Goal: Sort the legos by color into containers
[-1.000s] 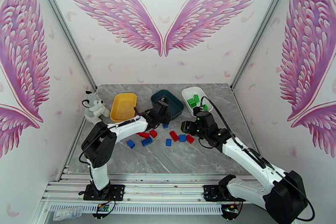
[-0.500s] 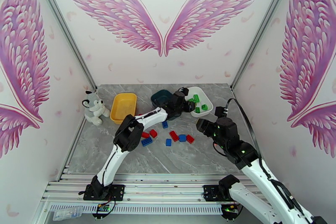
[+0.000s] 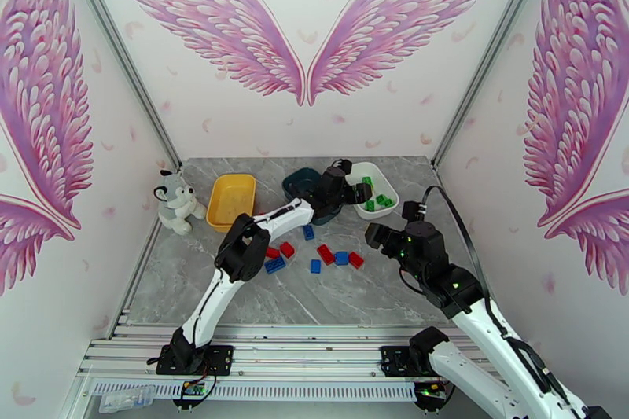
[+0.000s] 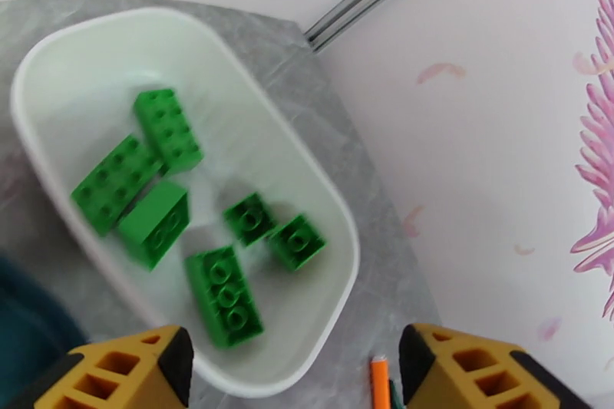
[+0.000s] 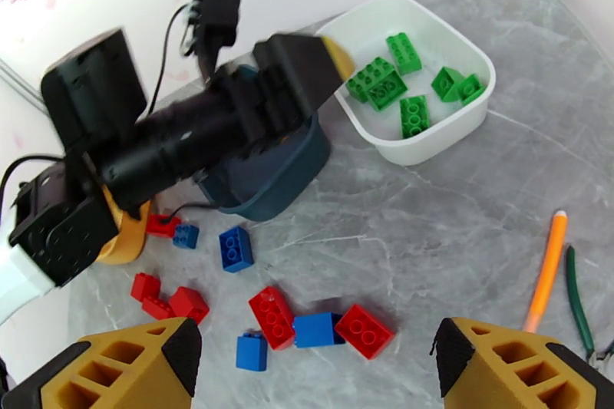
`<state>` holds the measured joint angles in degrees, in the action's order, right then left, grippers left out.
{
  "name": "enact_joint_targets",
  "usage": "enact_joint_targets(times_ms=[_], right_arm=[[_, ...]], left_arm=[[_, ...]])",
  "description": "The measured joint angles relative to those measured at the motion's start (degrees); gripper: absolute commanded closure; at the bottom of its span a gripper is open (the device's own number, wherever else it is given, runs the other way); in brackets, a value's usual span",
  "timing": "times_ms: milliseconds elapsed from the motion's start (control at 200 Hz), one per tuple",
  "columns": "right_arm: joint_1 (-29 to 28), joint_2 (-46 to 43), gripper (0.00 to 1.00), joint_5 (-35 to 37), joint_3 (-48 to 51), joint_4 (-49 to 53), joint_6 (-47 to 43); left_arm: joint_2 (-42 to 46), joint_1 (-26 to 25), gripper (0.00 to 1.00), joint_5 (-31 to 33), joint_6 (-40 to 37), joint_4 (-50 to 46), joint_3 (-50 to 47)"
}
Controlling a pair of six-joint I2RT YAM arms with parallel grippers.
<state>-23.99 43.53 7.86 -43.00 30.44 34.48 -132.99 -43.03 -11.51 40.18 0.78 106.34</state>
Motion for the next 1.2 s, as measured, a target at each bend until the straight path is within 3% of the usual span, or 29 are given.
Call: enact_joint_targets(times_ms=[120,220,420,515,660,940,1200], right_arm=[[0.0,2.4,0.03,-2.6,0.7,-1.2,-0.5],[0.2,8.1,0.03,-6.4,0.6,-3.4,-1.1],[-0.6,27.7,0.16,-14.5,-0.9,-6.7,-1.8],[-2.2,35.4,0.17,-16.6,-2.8,-7.2,-2.1],[-4.5,41.2,0.15,-18.0,-4.9,-8.0,-2.8],[-6.9,41.9,0.16,-15.6,-7.9,-7.8,-4.8],[-7.6,42.8,0.19,-9.1,-10.5,-5.5,-7.6]], left_arm=[[13.5,-0.3,0.19,6.7,-3.3,-2.3,-13.2],[25.0,-0.3,0.16,12.5,-6.3,-5.9,-18.6],[44.2,1.6,0.14,22.0,-10.6,-12.6,-23.4],[49.9,3.1,0.12,24.3,-11.3,-14.8,-28.2],[54.6,3.8,0.10,25.3,-11.7,-17.4,-39.0],[61.8,5.1,0.03,24.3,-12.6,-16.6,-58.7],[71.9,5.9,0.01,23.7,-13.9,-13.3,-65.5]])
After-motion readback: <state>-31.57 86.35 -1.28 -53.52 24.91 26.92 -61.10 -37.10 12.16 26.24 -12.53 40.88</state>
